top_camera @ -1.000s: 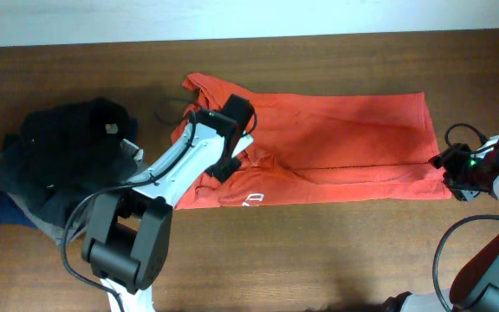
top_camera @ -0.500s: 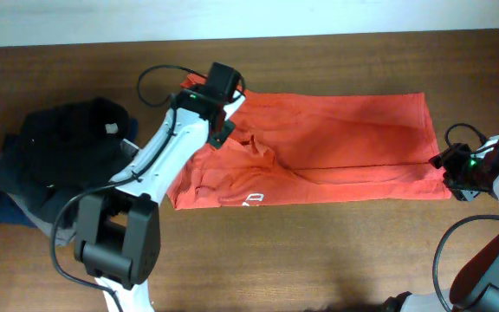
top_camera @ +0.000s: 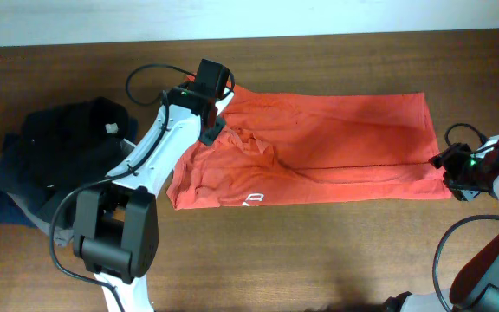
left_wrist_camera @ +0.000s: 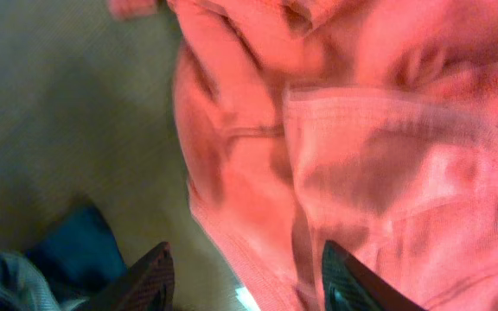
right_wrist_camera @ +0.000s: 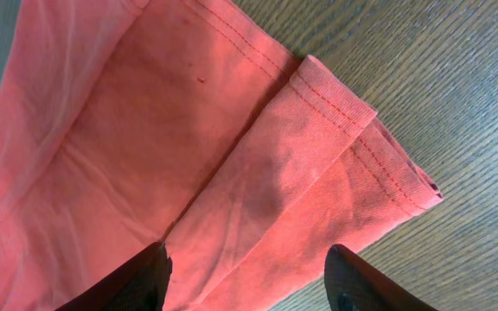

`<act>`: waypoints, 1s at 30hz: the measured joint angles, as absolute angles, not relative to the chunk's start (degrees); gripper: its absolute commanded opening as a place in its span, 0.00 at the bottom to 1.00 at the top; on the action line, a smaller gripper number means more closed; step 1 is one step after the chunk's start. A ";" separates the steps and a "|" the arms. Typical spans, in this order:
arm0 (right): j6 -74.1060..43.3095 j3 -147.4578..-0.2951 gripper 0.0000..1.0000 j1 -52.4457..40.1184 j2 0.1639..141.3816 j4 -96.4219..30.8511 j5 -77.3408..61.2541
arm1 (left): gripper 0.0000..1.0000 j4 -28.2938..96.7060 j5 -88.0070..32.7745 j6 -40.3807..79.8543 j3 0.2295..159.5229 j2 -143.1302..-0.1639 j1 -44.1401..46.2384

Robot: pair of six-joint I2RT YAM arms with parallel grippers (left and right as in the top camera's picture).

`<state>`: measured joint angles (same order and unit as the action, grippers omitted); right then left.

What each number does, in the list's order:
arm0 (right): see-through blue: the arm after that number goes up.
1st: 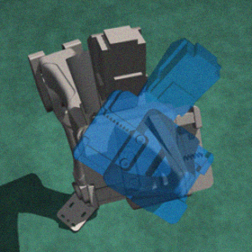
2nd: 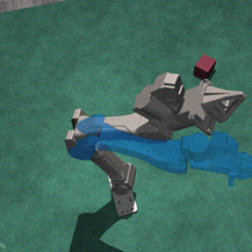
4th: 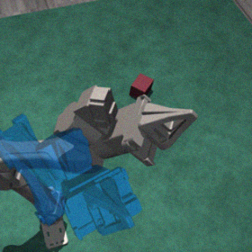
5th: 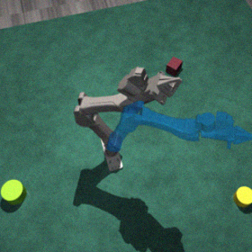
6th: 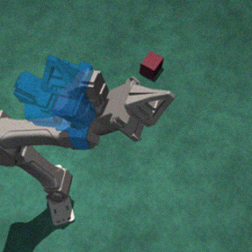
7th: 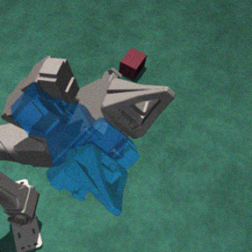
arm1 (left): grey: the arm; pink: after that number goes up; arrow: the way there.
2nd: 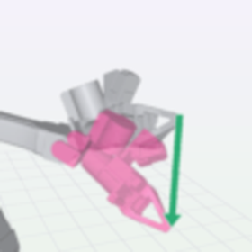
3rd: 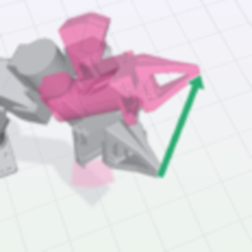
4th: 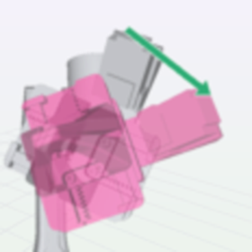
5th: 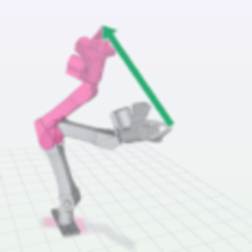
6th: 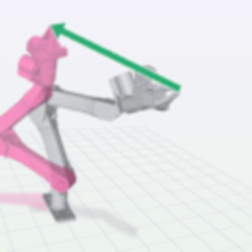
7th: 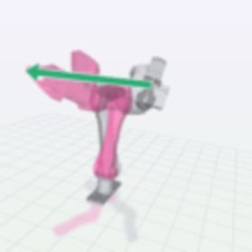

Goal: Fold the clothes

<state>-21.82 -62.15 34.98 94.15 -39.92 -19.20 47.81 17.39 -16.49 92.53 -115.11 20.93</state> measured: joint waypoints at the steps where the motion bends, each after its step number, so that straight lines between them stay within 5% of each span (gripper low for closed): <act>1: -21.85 -62.15 0.62 34.98 94.15 -39.97 -19.20 | 0.53 49.56 17.12 -16.47 92.75 -115.11 20.93; 9: -21.80 -62.15 0.63 34.98 94.15 -40.14 -19.20 | 0.42 53.34 0.99 -19.97 93.56 -115.44 22.11; 15: -21.80 -62.15 0.63 34.98 94.15 -40.23 -19.20 | 0.01 52.62 -3.42 -23.46 93.56 -119.09 26.35; 30: -21.82 -62.17 0.63 35.00 94.15 -40.29 -19.20 | 0.00 39.90 -2.33 -24.23 93.67 -125.12 27.83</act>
